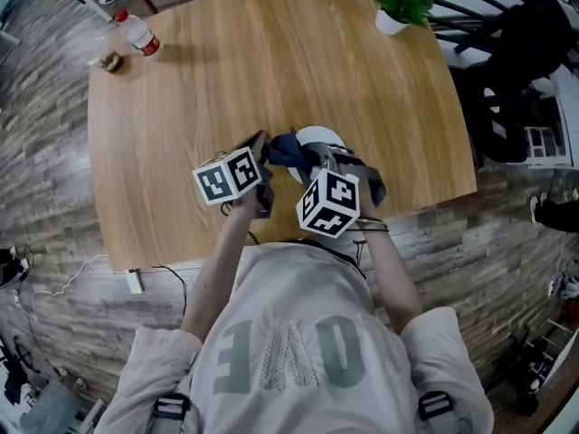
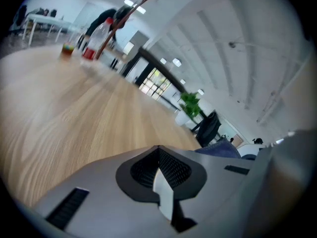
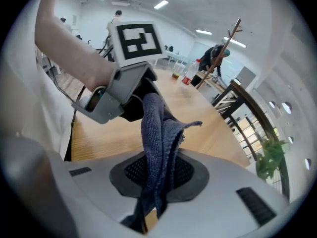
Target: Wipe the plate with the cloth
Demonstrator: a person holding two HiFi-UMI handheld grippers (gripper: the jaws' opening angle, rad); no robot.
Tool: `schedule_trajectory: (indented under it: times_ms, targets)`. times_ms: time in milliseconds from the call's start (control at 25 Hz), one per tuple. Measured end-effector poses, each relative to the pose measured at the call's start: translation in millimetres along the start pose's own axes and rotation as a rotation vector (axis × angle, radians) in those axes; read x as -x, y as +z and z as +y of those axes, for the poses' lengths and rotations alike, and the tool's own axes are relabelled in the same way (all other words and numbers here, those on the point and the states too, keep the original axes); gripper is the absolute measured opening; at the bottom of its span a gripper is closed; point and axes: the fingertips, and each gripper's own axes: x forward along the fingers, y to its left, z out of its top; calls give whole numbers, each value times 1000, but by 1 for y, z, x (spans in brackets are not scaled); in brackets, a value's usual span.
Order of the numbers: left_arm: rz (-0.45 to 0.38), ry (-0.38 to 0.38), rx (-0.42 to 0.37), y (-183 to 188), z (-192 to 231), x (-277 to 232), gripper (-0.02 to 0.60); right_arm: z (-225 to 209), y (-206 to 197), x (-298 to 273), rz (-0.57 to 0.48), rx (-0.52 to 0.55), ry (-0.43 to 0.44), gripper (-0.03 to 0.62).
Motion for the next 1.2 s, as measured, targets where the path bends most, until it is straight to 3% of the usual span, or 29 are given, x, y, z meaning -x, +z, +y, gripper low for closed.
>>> schedule_trajectory:
  times_ms: [320,480,600,720,880,1000,1200]
  targets:
    - [-382,-117,-480,58,-102,51,6,-93,40,116,-363,-333,-386,64]
    - [-481,-127,-710,94,-159,87,6,-111,48,177,-620,-503,-515,64]
    - [-570,-92,-841,127,-198,118,6,-111,38,209,-743,-620,-562,66]
    - [-606,-76,-946,142,-223,138,6,-109,25,227,-812,-714,-610,65]
    - [-593,-47,-1049,132,-235,141,6,-104,13,235,-816,-715,-650,64]
    - [-572,-31,-1064,128,-236,137,6,-105,0,236,-784,-718,-675,64]
    - [-631,-20,-1103,130,-246,145,6,-107,-13,240,-765,-727,-702,63]
